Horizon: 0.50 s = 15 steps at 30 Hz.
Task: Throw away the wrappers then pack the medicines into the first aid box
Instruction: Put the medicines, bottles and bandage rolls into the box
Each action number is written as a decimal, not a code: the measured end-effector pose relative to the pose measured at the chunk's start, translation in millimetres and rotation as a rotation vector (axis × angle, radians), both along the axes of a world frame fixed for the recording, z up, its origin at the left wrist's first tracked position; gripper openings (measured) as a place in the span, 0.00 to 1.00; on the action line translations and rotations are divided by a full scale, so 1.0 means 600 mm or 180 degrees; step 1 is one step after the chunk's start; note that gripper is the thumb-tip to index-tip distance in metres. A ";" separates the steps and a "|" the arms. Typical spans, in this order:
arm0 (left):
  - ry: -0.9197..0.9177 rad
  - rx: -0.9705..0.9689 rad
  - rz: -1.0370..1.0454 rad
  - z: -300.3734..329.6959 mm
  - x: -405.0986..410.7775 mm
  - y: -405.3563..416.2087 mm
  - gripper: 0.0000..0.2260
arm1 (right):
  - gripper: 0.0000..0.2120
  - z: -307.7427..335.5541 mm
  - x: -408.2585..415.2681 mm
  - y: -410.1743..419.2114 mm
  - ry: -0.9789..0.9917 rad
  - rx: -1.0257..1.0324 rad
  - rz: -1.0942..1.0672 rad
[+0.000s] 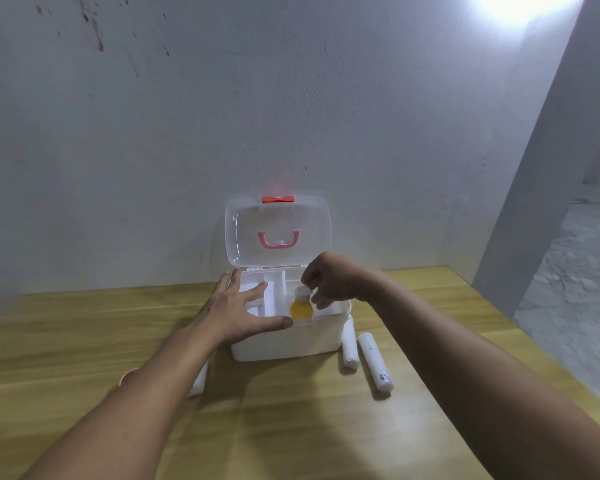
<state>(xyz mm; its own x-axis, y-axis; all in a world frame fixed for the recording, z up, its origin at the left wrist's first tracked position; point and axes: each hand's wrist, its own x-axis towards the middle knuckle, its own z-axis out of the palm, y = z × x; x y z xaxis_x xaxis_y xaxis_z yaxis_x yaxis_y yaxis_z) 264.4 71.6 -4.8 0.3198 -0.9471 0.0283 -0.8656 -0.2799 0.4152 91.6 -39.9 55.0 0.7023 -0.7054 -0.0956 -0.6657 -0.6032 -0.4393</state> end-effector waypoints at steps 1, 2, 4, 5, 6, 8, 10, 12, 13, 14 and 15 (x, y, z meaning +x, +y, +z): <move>0.0013 0.0015 0.0010 -0.001 0.001 0.000 0.56 | 0.17 -0.002 -0.002 -0.010 -0.0006 0.0161 -0.0166; 0.0016 0.0029 0.0017 -0.001 0.001 0.000 0.56 | 0.16 -0.004 -0.002 -0.017 -0.0036 0.0328 -0.0334; -0.0017 0.0047 0.0020 0.000 0.000 -0.001 0.55 | 0.16 -0.009 0.000 -0.020 -0.0029 0.0616 -0.0554; -0.0038 0.0044 0.0018 0.000 0.000 -0.001 0.55 | 0.16 -0.012 0.002 -0.019 -0.0041 0.0756 -0.0605; -0.0050 0.0036 0.0016 0.000 0.000 -0.002 0.56 | 0.16 -0.017 0.006 -0.017 -0.0087 0.0903 -0.0650; -0.0056 0.0020 0.0015 0.000 0.000 -0.002 0.56 | 0.15 -0.023 0.012 -0.013 -0.0218 0.1117 -0.0717; -0.0057 0.0029 0.0015 -0.001 0.001 -0.001 0.56 | 0.15 -0.023 0.014 -0.018 -0.0328 0.1185 -0.0755; -0.0048 0.0053 0.0020 0.000 0.000 -0.001 0.55 | 0.13 -0.014 0.006 -0.032 -0.0648 0.1140 -0.0879; -0.0045 0.0058 0.0021 0.001 0.000 -0.001 0.56 | 0.11 -0.010 -0.002 -0.042 -0.0946 0.1125 -0.0960; -0.0043 0.0060 0.0015 0.002 -0.001 -0.001 0.56 | 0.08 -0.005 -0.011 -0.053 -0.1280 0.1077 -0.1071; -0.0037 0.0060 0.0008 0.003 -0.001 -0.001 0.56 | 0.07 -0.004 -0.021 -0.064 -0.1524 0.0970 -0.1233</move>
